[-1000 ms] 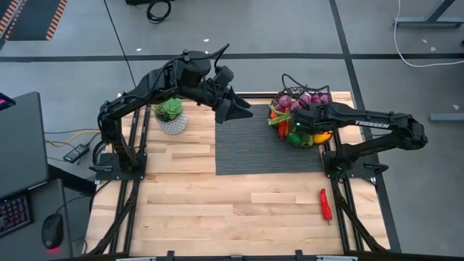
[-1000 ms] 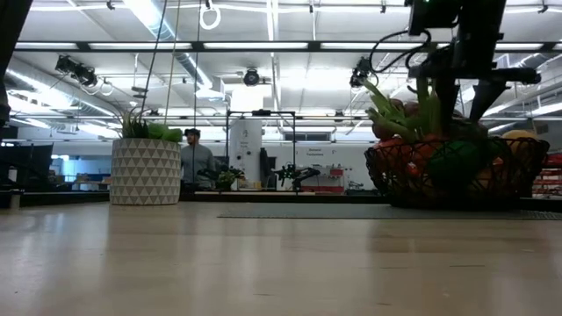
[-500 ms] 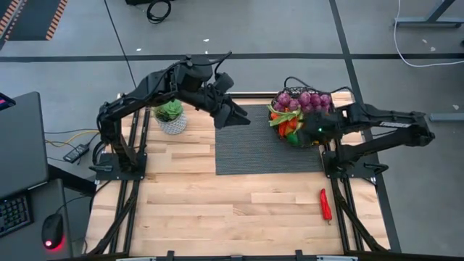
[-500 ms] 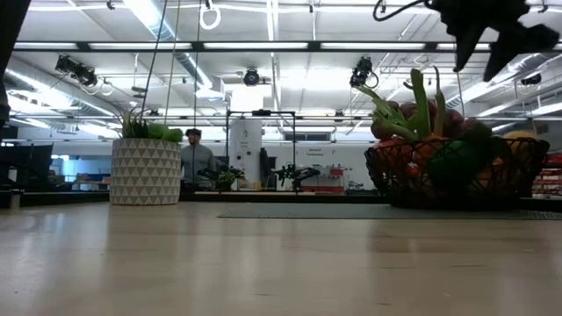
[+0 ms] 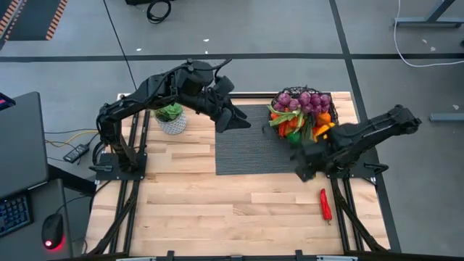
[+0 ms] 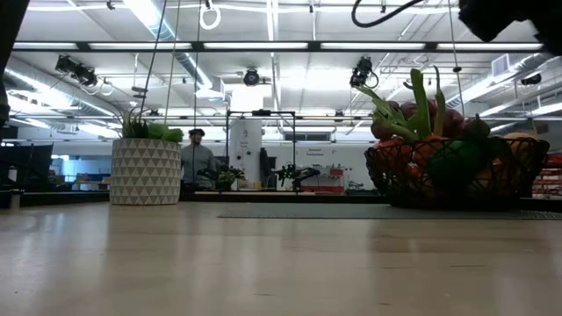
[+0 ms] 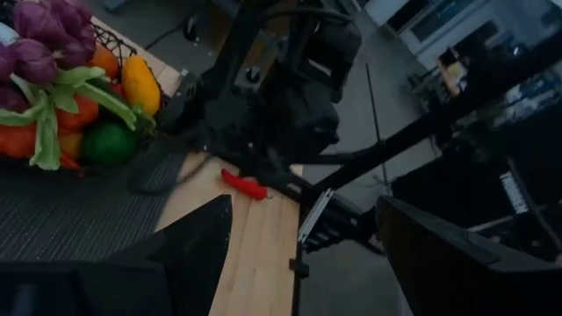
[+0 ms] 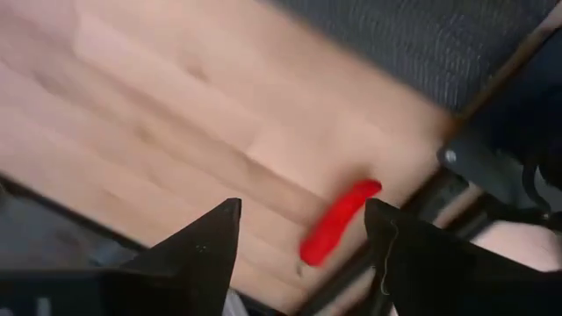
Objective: Build produce basket
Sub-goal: Put the red chili pepper into the black basket
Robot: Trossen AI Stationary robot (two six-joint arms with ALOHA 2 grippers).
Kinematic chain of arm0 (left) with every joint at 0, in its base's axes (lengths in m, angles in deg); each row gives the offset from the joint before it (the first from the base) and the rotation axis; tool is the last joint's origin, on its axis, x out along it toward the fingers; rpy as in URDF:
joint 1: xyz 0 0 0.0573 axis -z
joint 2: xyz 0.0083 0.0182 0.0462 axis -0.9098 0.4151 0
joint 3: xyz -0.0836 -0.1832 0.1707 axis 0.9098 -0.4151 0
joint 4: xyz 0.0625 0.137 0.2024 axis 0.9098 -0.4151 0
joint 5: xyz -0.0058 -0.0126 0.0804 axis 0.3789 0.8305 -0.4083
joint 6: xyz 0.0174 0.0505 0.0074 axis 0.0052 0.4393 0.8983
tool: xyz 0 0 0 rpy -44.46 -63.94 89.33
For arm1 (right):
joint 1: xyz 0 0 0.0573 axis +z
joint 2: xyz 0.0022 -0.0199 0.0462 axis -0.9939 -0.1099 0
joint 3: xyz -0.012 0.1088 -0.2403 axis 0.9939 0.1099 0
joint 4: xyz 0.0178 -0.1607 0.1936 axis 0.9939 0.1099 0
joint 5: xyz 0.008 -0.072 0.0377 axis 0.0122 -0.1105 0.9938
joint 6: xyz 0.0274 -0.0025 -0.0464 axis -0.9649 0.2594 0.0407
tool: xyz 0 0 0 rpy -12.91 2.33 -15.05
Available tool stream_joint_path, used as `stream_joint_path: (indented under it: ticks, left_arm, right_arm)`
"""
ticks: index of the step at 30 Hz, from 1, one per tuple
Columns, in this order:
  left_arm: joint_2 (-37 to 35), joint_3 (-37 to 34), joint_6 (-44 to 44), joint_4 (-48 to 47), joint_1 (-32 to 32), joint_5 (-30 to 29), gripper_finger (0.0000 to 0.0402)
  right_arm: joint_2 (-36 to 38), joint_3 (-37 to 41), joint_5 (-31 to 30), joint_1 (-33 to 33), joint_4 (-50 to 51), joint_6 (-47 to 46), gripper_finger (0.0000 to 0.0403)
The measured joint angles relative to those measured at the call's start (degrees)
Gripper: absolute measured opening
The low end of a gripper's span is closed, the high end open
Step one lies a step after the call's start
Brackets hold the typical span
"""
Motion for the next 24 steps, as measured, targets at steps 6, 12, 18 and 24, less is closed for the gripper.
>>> stream_joint_path:
  ticks: [6, 12, 18, 24]
  left_arm:
    - [0.0, 0.0, 0.8, -4.2, 1.0, -1.9, 0.029]
    - [0.0, 0.0, 0.8, -5.6, 1.2, -3.8, 0.029]
    - [-0.1, 0.0, -0.4, -8.2, 2.9, -5.7, 0.029]
    - [-0.1, 0.0, -2.6, -11.9, 6.4, -10.0, 0.029]
  right_arm:
    - [-4.6, 0.0, 1.2, 8.7, 0.0, -0.4, 0.0292]
    - [-9.4, 0.0, 0.3, 16.9, 0.3, -5.8, 0.0341]
    - [-14.6, 0.0, -2.0, 23.4, -0.4, -11.6, 0.0377]
    - [-19.0, 0.0, -2.8, 28.4, -4.2, -17.1, 0.0392]
